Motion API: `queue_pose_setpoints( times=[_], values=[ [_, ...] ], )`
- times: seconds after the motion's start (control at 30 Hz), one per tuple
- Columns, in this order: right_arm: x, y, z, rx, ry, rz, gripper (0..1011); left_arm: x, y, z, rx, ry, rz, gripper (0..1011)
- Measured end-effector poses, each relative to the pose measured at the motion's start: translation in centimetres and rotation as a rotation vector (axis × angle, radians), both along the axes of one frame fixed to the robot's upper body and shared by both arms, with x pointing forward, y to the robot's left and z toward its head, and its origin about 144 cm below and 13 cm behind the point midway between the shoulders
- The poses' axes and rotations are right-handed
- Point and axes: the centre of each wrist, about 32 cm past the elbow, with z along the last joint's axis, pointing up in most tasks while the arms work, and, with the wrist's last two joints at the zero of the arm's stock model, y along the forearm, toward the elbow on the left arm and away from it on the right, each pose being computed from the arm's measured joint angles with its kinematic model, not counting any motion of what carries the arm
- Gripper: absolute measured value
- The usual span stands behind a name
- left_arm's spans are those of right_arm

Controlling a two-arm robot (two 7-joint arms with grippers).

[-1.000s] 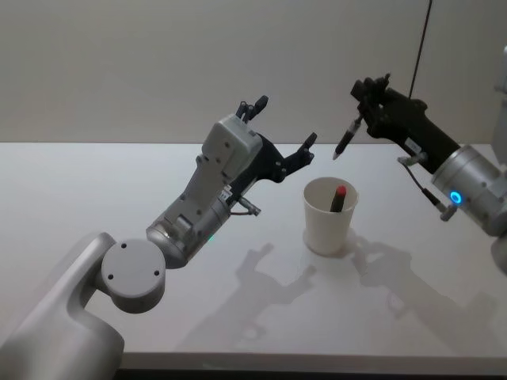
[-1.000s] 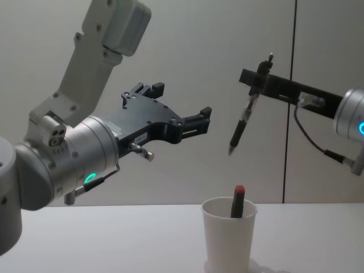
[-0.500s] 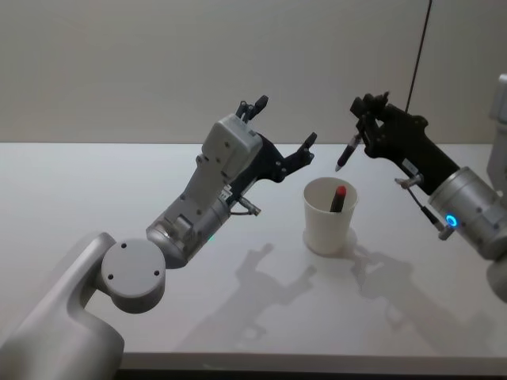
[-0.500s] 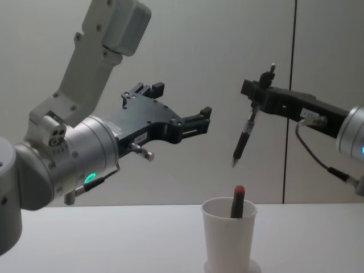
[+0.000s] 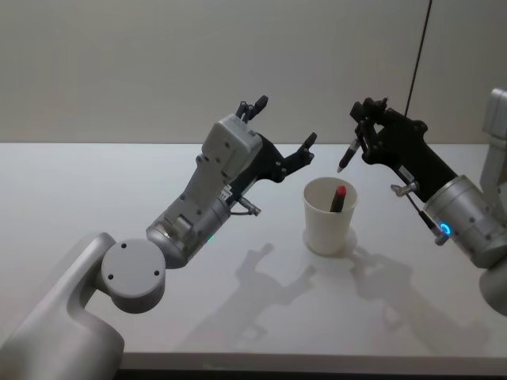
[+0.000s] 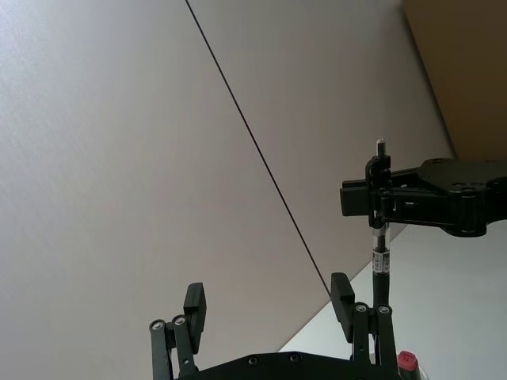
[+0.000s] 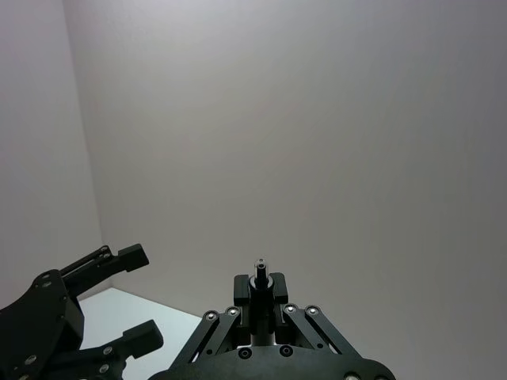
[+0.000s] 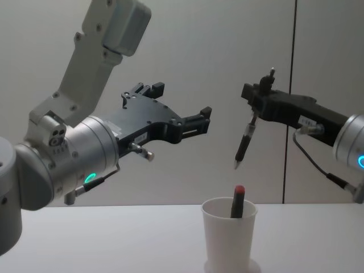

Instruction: Place the pen into the pen holder.

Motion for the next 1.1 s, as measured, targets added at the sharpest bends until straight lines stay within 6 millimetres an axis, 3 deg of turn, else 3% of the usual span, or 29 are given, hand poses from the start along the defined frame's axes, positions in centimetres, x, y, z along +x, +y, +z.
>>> queue_pose_setpoints(
  times=[0.63,1.1],
  values=[
    [0.4,0.9,-0.6,-0.048,-0.073,-0.111,143,0.0,0.0,0.0,0.0,0.0,0.0,1004],
    [1.3,1.7,-1.2,-0.092,-0.034,-0.127,144,0.0,0.0,0.0,0.0,0.0,0.0,1004]
  ],
)
